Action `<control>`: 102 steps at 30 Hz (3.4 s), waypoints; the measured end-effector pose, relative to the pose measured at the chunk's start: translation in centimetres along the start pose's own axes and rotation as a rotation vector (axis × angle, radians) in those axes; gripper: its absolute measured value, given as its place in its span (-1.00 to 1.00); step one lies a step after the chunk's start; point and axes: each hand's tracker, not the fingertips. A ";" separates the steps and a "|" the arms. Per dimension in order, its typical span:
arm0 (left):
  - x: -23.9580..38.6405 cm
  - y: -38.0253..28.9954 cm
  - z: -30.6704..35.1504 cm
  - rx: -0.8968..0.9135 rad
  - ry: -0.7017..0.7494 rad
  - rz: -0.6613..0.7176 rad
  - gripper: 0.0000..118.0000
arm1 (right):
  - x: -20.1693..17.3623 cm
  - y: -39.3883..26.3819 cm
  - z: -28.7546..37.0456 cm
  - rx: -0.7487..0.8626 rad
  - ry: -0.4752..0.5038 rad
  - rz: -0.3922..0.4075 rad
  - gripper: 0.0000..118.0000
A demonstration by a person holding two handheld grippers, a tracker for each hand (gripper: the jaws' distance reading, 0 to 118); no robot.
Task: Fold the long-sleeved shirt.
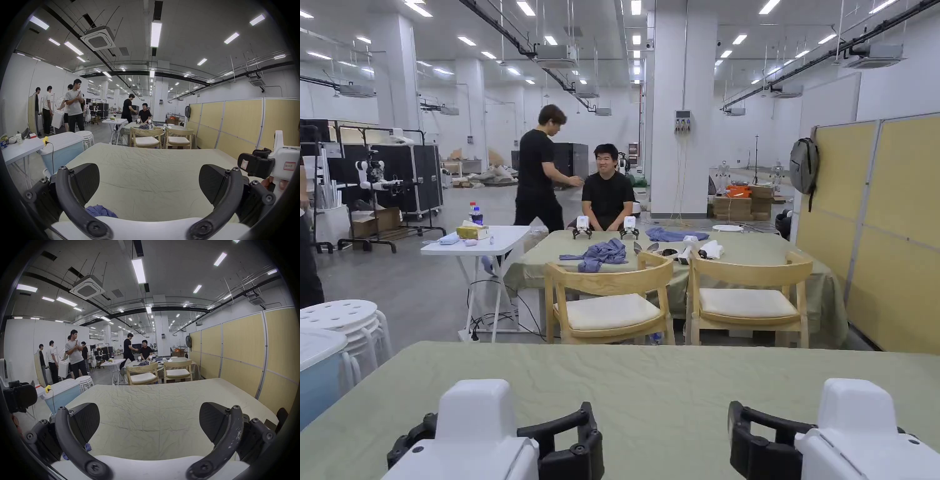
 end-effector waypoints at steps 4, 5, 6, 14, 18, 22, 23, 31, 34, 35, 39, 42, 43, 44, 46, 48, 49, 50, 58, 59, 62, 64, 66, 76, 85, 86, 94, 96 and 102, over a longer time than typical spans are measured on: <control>0.0 0.1 0.1 0.001 0.001 0.006 1.00 | 0.0 0.0 0.2 0.003 0.003 -0.005 1.00; -0.1 0.1 0.1 0.001 0.000 0.008 1.00 | 0.0 0.0 0.2 0.005 0.001 -0.005 1.00; -0.1 0.1 0.2 -0.002 -0.004 0.010 1.00 | 0.0 0.0 0.2 0.006 -0.002 -0.004 1.00; -0.2 -0.1 0.1 -0.015 -0.013 0.014 1.00 | -0.1 -0.1 0.1 0.003 0.001 -0.001 1.00; -0.3 -0.1 0.1 -0.014 -0.013 0.017 1.00 | -0.2 -0.1 0.1 0.001 0.001 0.002 1.00; -0.3 0.1 0.1 -0.007 -0.010 0.018 1.00 | -0.1 -0.1 0.1 0.002 0.000 0.001 1.00; -0.3 0.1 0.2 -0.005 -0.010 0.020 1.00 | -0.1 -0.1 0.1 0.003 -0.002 0.001 1.00; -0.3 0.2 0.3 0.007 -0.012 0.014 1.00 | -0.2 -0.1 0.0 0.002 -0.008 -0.001 1.00; -0.3 0.2 0.3 0.009 -0.011 0.011 1.00 | -0.2 -0.2 0.0 0.004 -0.009 0.003 1.00; -0.3 0.2 0.3 0.008 -0.013 0.011 1.00 | -0.2 -0.2 0.0 0.007 -0.008 0.005 1.00; -0.3 0.3 0.4 0.015 -0.020 0.013 1.00 | -0.2 -0.2 0.1 0.014 -0.002 0.009 1.00; -0.2 0.3 0.5 0.011 -0.020 0.006 1.00 | -0.2 -0.1 0.2 0.017 0.003 0.008 1.00; -0.1 0.3 0.5 0.011 -0.019 0.004 1.00 | -0.2 -0.1 0.2 0.017 0.004 0.007 1.00; -0.1 0.3 0.5 0.010 -0.019 0.002 1.00 | -0.2 0.0 0.2 0.017 0.006 0.006 1.00; 0.0 0.3 0.5 0.007 -0.019 -0.001 1.00 | -0.2 0.0 0.2 0.015 0.015 0.005 1.00; 0.0 0.3 0.5 0.003 -0.027 0.002 1.00 | -0.2 -0.1 0.3 0.016 0.027 0.005 1.00; 0.0 0.3 0.5 0.002 -0.030 0.003 1.00 | -0.2 -0.1 0.3 0.016 0.032 0.005 1.00; 0.0 0.2 0.5 0.001 -0.030 0.004 1.00 | -0.2 0.0 0.4 0.011 0.037 0.001 1.00; -0.2 0.3 0.5 0.007 -0.027 0.011 1.00 | -0.4 0.2 0.4 0.023 0.038 0.009 1.00; -0.3 0.3 0.5 0.009 -0.024 0.008 1.00 | -0.4 0.2 0.4 0.028 0.041 0.012 1.00; -0.3 0.3 0.5 0.014 -0.018 0.003 1.00 | -0.6 0.3 0.5 0.037 0.047 0.013 1.00; -0.3 0.2 0.4 0.013 -0.013 0.002 1.00 | -0.7 0.3 0.6 0.045 0.048 0.010 1.00; -0.4 0.2 0.4 0.013 -0.011 -0.005 1.00 | -0.7 0.3 0.5 0.044 0.042 0.006 1.00; -0.6 0.1 0.2 0.017 0.004 -0.020 1.00 | -0.8 0.2 0.2 0.037 0.025 0.027 1.00; -0.9 0.1 0.0 0.011 0.006 -0.031 1.00 | -0.6 0.3 0.1 0.036 0.014 0.033 1.00; -1.0 0.2 0.0 0.012 0.010 -0.034 1.00 | -0.6 0.3 0.1 0.037 0.011 0.040 1.00; -1.2 0.3 -0.1 0.019 0.027 -0.032 1.00 | -0.6 0.4 0.2 0.043 0.007 0.048 1.00; -1.1 0.2 -0.1 0.015 0.029 -0.039 1.00 | -0.5 0.4 0.2 0.048 0.004 0.043 1.00; -0.6 -0.4 0.6 0.032 0.063 -0.080 -0.98 | -0.1 -0.2 0.9 -0.024 0.008 -0.008 -0.93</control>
